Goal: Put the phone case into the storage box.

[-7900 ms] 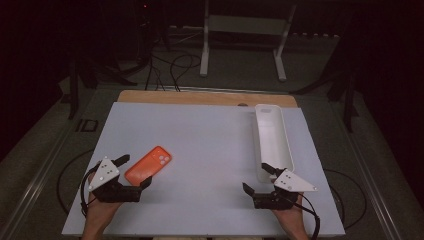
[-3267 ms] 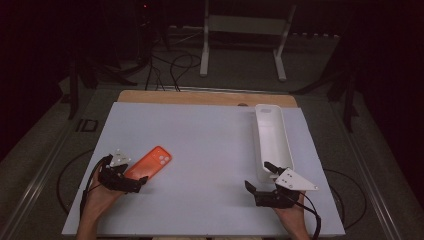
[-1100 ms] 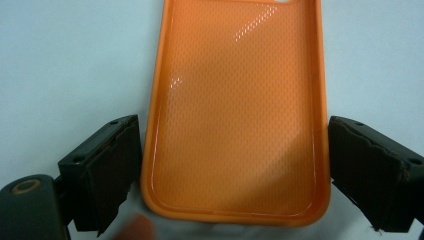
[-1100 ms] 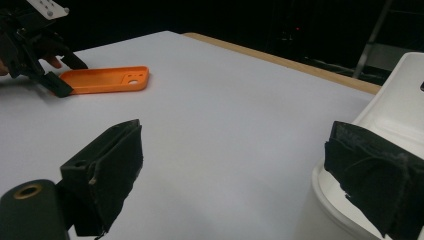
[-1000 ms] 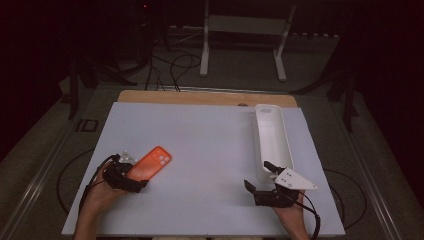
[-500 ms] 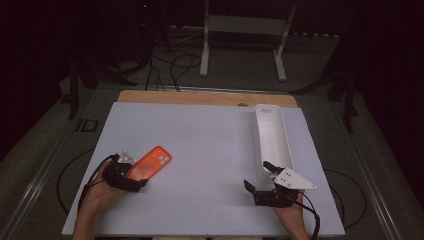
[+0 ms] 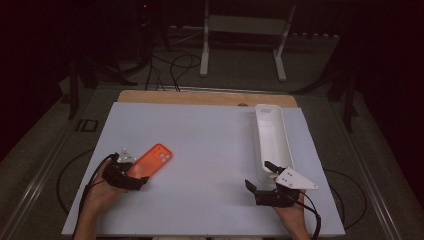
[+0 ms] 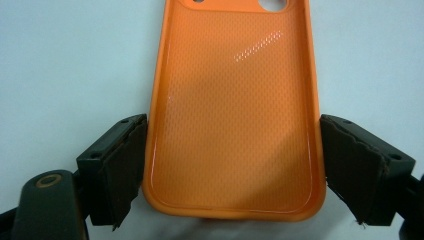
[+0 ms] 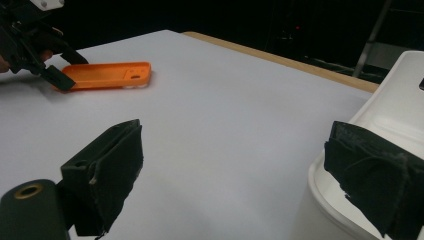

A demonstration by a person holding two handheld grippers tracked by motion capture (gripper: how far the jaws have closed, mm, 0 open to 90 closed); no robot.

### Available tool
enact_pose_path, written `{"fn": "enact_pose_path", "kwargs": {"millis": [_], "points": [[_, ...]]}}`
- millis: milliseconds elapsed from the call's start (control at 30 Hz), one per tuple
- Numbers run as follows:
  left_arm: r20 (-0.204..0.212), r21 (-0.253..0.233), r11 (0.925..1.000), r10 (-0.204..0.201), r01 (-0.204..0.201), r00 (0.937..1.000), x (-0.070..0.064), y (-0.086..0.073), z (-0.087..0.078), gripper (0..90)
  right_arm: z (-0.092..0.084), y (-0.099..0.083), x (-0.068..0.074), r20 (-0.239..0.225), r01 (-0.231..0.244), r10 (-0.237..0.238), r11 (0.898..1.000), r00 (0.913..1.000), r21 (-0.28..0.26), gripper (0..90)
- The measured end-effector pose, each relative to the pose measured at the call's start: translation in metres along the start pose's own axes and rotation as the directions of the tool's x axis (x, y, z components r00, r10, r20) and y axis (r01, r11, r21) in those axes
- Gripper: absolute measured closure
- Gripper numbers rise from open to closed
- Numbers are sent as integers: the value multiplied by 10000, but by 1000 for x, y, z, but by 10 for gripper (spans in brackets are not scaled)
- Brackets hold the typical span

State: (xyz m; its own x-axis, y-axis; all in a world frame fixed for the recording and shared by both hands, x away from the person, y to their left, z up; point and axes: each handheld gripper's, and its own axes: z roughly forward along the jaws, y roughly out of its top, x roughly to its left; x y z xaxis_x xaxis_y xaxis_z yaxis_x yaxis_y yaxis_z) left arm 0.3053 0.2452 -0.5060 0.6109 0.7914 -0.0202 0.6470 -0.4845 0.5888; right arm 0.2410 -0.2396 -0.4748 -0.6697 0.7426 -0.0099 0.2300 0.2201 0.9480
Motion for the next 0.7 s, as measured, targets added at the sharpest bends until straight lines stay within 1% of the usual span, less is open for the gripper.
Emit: {"fn": "enact_pose_path", "kwargs": {"millis": [33,133,233,367,533,700], "points": [[-66,-98,10000,-9,8,10000,0,0,-1,167,0,0,0,1,-5,5,10000,10000,-1,87],[-84,-315,9995,-82,79,9999,0,1,-4,166,1,0,1,-20,18,-18,10000,10000,19,87],[-38,-421,9991,-93,91,9999,-1,2,-5,166,1,0,2,-23,17,-17,10000,10000,16,87],[-176,-548,9985,-63,54,9998,-3,3,-7,166,2,0,1,-45,-2,2,10000,10000,35,87],[-338,-816,9967,1,-29,9994,-8,8,-12,166,1,0,1,-40,-40,40,10000,10000,19,87],[-462,-1055,9941,219,-266,9987,-15,13,-18,166,1,1,1,-29,7,-7,10000,10000,-24,86]]}}
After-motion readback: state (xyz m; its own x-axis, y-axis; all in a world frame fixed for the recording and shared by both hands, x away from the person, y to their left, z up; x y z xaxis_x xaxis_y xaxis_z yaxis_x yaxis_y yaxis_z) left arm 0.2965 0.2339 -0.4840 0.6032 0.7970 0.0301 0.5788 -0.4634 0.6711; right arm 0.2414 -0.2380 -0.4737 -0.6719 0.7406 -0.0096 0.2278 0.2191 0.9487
